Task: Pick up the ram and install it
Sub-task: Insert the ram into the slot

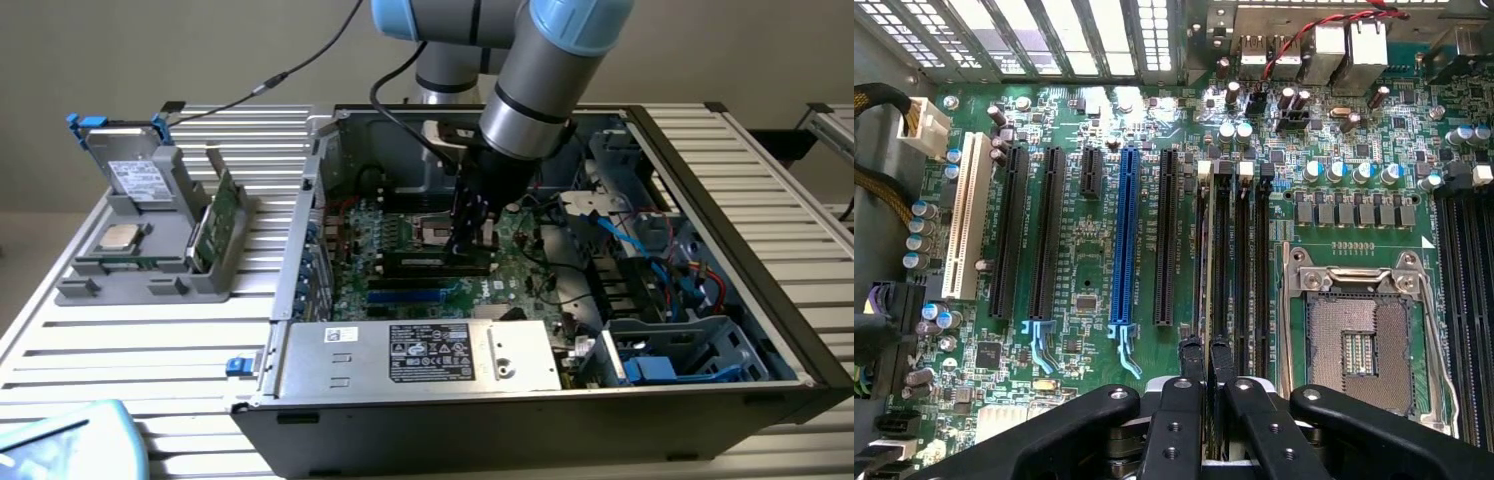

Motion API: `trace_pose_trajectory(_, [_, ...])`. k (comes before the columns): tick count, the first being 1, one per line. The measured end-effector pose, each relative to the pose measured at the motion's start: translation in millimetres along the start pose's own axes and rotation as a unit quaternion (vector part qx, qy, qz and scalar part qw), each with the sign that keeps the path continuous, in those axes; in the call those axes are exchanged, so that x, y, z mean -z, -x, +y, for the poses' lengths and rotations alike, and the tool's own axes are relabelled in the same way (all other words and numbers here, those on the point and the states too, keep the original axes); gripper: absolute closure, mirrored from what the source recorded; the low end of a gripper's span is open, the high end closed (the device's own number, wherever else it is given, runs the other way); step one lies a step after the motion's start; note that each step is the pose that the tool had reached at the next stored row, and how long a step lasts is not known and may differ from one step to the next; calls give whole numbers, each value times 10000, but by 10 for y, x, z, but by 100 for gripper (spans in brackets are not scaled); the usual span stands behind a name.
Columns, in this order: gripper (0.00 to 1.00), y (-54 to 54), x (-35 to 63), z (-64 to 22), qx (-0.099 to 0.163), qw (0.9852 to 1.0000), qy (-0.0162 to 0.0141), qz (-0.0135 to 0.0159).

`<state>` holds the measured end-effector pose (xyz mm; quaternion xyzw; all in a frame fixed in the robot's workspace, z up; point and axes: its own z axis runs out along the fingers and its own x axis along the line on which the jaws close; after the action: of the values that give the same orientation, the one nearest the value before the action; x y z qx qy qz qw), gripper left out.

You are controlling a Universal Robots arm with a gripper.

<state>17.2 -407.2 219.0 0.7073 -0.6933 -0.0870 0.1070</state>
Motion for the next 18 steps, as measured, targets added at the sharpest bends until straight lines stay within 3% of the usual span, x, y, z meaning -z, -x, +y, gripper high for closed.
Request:
trace_pose_trajectory(6, [86,15,1,1,6,10000,19,21])
trace_pose_trajectory(14, [86,29,0,1,29,9999,50,118])
trace_pose_trajectory(18, [86,29,0,1,39,9999,62,142])
